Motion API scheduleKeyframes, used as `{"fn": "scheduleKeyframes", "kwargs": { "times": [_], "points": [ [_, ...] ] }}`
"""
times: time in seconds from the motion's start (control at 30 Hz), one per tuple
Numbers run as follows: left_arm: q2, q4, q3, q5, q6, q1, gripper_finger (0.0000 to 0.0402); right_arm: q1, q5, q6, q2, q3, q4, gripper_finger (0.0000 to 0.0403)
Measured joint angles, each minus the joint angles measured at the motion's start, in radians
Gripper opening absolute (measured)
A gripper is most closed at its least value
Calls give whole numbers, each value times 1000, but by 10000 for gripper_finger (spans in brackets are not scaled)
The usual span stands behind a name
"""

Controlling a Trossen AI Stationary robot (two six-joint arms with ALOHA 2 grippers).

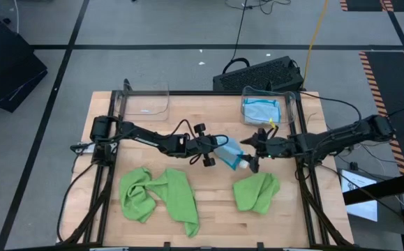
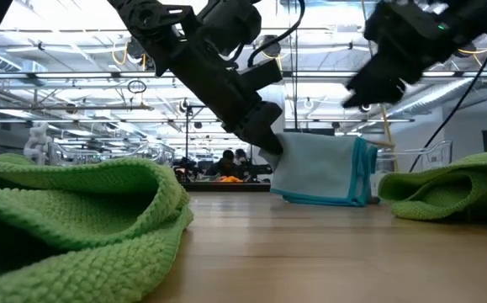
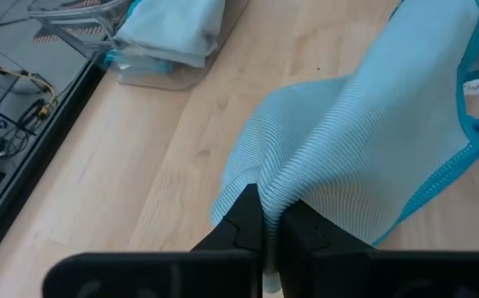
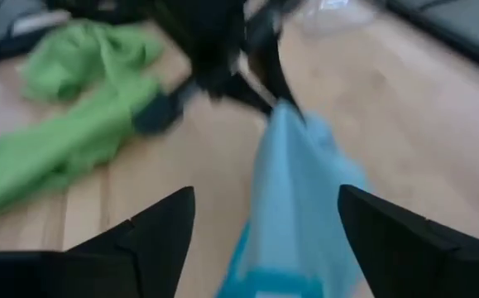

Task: Fold microfiber towels
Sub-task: Put the folded blue microfiber cloth into the right transparent bin

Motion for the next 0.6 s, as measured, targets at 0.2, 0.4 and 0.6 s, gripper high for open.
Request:
{"fn": "scheduleKeyframes", "kwargs": {
  "times": [0.2,0.4,0.6],
  "points": [
    [0,1,0,2,-9,0,11,-18,19,-80,175,93,84,303],
    [1,1,0,2,-9,0,10,-53,16,-151,374,201,50,296],
    [2,1,0,2,-10,-1,13,-100,11,-160,495,319,-106,279]
  ]
}}
